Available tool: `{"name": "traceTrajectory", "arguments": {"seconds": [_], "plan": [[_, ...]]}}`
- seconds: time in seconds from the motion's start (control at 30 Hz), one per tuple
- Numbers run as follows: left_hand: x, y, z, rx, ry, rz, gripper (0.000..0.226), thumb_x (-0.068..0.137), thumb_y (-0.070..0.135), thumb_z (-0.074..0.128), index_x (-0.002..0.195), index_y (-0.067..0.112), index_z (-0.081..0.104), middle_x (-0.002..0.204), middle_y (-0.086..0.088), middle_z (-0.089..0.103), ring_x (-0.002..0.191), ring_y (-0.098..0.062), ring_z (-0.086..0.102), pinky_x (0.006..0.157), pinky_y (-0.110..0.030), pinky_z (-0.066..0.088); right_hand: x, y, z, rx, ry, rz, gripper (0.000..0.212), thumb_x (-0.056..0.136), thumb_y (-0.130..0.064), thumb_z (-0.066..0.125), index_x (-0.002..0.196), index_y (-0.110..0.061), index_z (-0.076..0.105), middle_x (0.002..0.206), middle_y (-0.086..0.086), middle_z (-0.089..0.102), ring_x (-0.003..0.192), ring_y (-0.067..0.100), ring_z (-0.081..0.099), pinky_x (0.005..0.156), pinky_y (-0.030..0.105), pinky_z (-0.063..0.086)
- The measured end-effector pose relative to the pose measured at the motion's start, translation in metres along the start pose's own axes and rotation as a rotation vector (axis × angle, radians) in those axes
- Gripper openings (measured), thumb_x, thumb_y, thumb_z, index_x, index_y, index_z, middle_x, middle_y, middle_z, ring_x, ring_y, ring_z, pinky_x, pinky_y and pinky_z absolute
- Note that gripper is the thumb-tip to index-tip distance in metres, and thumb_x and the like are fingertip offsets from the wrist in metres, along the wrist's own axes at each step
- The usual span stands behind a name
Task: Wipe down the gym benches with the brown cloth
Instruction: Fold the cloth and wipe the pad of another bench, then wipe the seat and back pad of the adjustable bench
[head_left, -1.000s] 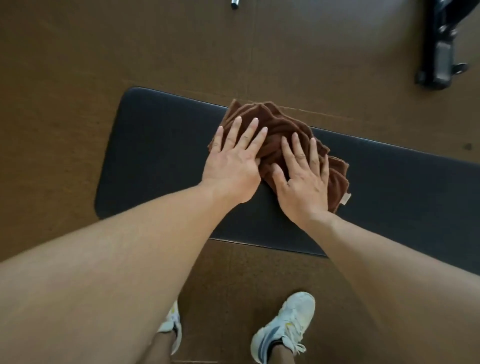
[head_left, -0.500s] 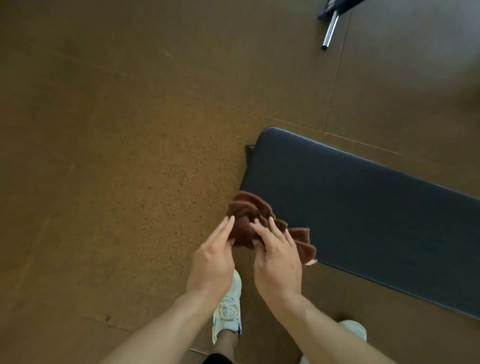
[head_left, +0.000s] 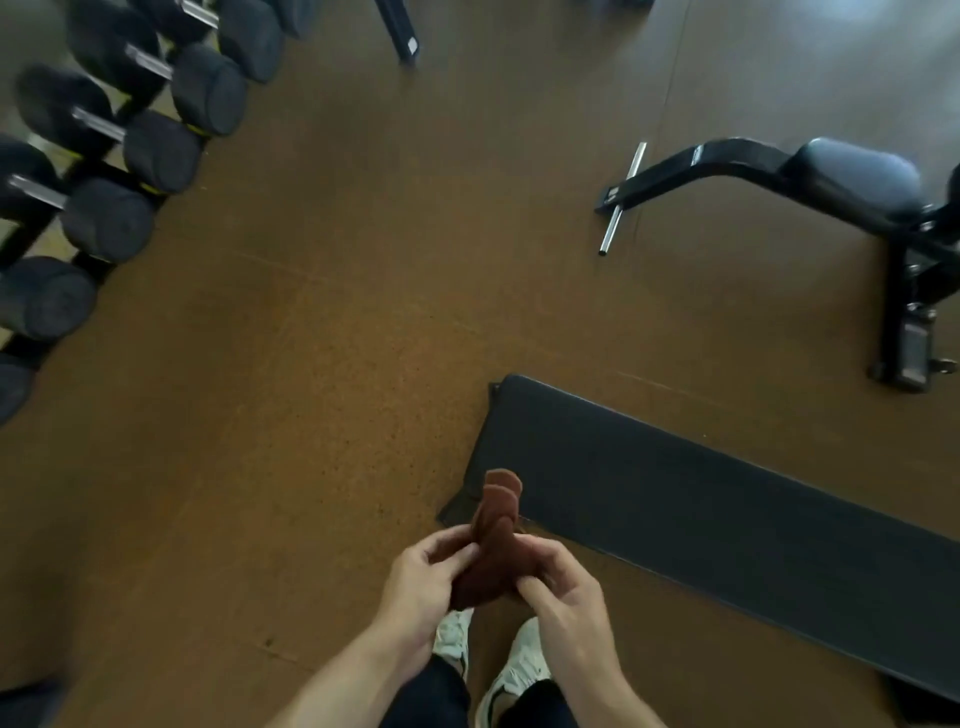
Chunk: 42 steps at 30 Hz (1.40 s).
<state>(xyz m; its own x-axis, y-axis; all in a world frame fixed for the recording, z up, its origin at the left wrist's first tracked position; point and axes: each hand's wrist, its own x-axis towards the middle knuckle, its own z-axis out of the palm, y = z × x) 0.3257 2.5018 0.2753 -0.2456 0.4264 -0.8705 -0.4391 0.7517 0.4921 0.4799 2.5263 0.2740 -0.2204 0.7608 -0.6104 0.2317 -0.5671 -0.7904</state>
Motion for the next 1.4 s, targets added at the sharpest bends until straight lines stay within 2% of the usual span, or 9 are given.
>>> {"name": "traceTrajectory", "arguments": {"seconds": [0.17, 0.33, 0.57, 0.7, 0.83, 1.07, 1.17, 1.3, 1.4], "plan": [[-0.074, 0.063, 0.016, 0.171, -0.059, 0.3, 0.038, 0.091, 0.0, 0.07, 0.111, 0.032, 0.074, 0.104, 0.005, 0.078, 0.104, -0.015, 0.073, 0.088, -0.039, 0.061, -0.037, -0.062, -0.041, -0.059, -0.029, -0.017, 0.034, 0.097, -0.001, 0.069, 0.121, -0.025, 0.07, 0.113, -0.009, 0.077, 0.11, 0.007, 0.07, 0.089, 0.023, 0.058], [-0.118, 0.116, 0.012, 0.265, -0.255, 0.437, 0.039, 0.096, -0.002, 0.063, 0.118, 0.029, 0.073, 0.11, 0.005, 0.077, 0.107, -0.013, 0.072, 0.085, -0.029, 0.061, -0.031, -0.122, -0.04, -0.175, -0.042, -0.167, 0.066, 0.089, -0.042, 0.08, 0.147, -0.048, 0.049, 0.131, -0.025, 0.066, 0.124, -0.001, 0.062, 0.107, 0.026, 0.05], [-0.091, 0.196, -0.06, 0.24, -0.401, 0.311, 0.041, 0.083, -0.006, 0.055, 0.113, 0.014, 0.075, 0.108, -0.021, 0.074, 0.101, -0.034, 0.072, 0.085, -0.039, 0.057, -0.001, -0.19, 0.041, -0.178, -0.029, -0.293, 0.022, 0.089, -0.024, 0.083, 0.108, -0.028, 0.073, 0.101, -0.013, 0.078, 0.1, 0.007, 0.073, 0.085, 0.024, 0.06], [-0.053, 0.238, -0.109, 0.122, -0.536, 0.178, 0.041, 0.09, 0.023, 0.068, 0.124, 0.0, 0.066, 0.124, -0.03, 0.067, 0.12, -0.047, 0.062, 0.109, -0.057, 0.046, 0.031, -0.213, 0.115, -0.125, 0.041, -0.226, 0.024, 0.085, -0.031, 0.087, 0.096, -0.016, 0.072, 0.088, -0.001, 0.079, 0.085, 0.014, 0.076, 0.073, 0.029, 0.062], [-0.019, 0.288, -0.154, 0.095, -0.41, 0.144, 0.032, 0.097, 0.026, 0.068, 0.109, -0.003, 0.071, 0.12, -0.03, 0.069, 0.117, -0.046, 0.065, 0.108, -0.057, 0.048, 0.062, -0.236, 0.187, -0.062, 0.052, -0.145, 0.023, 0.085, -0.032, 0.086, 0.085, -0.011, 0.076, 0.075, 0.002, 0.077, 0.068, 0.008, 0.07, 0.061, 0.022, 0.054], [0.012, 0.372, -0.203, 0.126, -0.299, 0.213, 0.021, 0.104, 0.022, 0.056, 0.109, 0.007, 0.07, 0.098, -0.02, 0.075, 0.083, -0.033, 0.069, 0.085, -0.053, 0.056, 0.107, -0.278, 0.239, 0.076, -0.02, -0.182, 0.005, 0.083, -0.022, 0.084, 0.084, -0.024, 0.08, 0.095, 0.002, 0.08, 0.09, 0.017, 0.074, 0.087, 0.034, 0.059], [0.028, 0.404, -0.207, 0.196, -0.305, 0.253, 0.018, 0.105, 0.021, 0.055, 0.109, 0.009, 0.067, 0.086, -0.014, 0.072, 0.069, -0.023, 0.066, 0.062, -0.035, 0.054, 0.13, -0.307, 0.238, 0.153, 0.007, -0.193, 0.008, 0.092, -0.007, 0.077, 0.088, -0.014, 0.076, 0.1, -0.003, 0.08, 0.084, 0.014, 0.07, 0.071, 0.026, 0.055], [0.049, 0.448, -0.192, 0.195, -0.361, 0.265, 0.018, 0.104, 0.016, 0.057, 0.113, 0.005, 0.066, 0.105, -0.022, 0.075, 0.092, -0.033, 0.072, 0.082, -0.043, 0.059, 0.167, -0.341, 0.225, 0.211, -0.015, -0.156, 0.003, 0.093, -0.007, 0.076, 0.09, -0.008, 0.075, 0.115, 0.0, 0.079, 0.073, 0.007, 0.066, 0.053, 0.021, 0.048], [0.07, 0.485, -0.165, 0.245, -0.397, 0.274, 0.015, 0.102, 0.017, 0.06, 0.11, 0.008, 0.068, 0.101, -0.016, 0.076, 0.091, -0.028, 0.073, 0.075, -0.037, 0.059, 0.203, -0.368, 0.207, 0.267, -0.048, -0.093, 0.004, 0.094, -0.007, 0.075, 0.09, -0.008, 0.074, 0.123, -0.005, 0.076, 0.074, 0.002, 0.068, 0.05, 0.019, 0.046]]}}
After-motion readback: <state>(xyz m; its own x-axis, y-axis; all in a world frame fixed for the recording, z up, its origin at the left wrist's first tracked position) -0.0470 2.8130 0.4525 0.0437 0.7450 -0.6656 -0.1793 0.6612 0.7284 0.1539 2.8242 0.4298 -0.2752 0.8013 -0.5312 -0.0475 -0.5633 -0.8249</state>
